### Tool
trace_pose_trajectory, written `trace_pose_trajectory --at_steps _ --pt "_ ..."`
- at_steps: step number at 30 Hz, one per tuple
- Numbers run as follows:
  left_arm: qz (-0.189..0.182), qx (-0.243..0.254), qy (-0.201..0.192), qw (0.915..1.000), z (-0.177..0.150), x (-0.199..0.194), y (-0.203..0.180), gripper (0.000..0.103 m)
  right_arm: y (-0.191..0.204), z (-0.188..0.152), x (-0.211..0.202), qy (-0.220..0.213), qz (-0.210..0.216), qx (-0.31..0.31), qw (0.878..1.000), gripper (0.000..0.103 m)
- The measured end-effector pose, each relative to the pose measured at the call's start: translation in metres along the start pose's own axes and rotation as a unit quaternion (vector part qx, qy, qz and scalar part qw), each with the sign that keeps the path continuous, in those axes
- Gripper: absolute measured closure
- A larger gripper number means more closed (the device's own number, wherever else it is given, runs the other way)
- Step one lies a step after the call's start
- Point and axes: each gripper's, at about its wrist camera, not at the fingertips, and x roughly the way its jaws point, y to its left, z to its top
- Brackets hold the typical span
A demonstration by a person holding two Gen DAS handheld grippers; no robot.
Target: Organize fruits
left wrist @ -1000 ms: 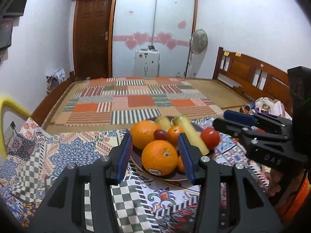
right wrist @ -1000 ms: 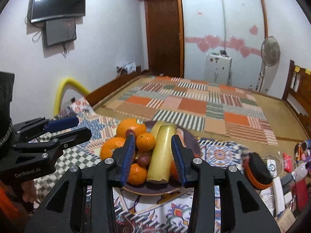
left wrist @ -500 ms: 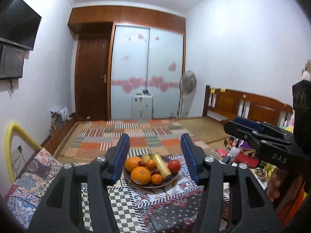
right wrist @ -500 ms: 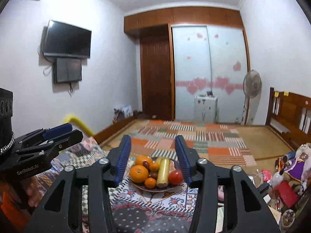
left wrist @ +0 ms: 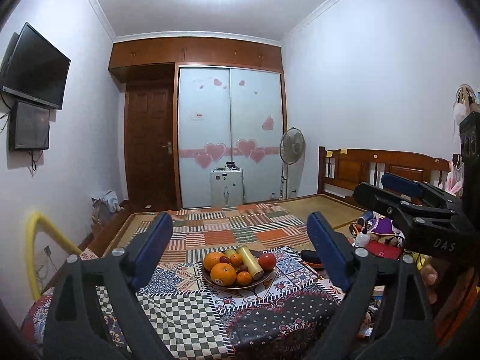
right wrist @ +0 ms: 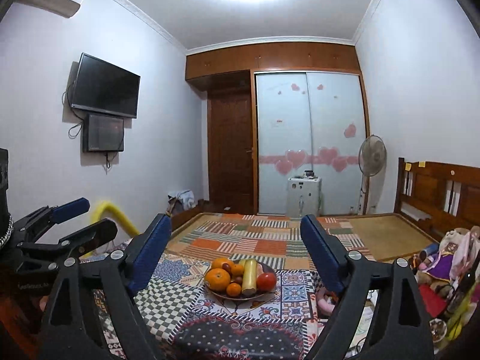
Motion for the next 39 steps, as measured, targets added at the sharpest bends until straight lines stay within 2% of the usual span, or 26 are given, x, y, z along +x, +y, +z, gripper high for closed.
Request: trace_pose_trajectory --at_steps 3,11,39 --pt "-0.001 -0.006 0.004 1.0 -0.002 -0.001 0.001 0.006 0.0 -0.006 -0.005 -0.003 -0.009 -0.003 1.0 0.005" --pt "0.008 -0.014 0.004 0.9999 -0.009 0.0 0.008 0.002 0.002 -0.015 -0.009 -0.006 -0.017 -0.007 1.0 0.0" --pt "0.015 -0.018 0.001 0.9997 -0.012 -0.003 0.013 0.0 0.004 -0.016 -0.014 0.0 -0.018 0.002 1.0 0.0"
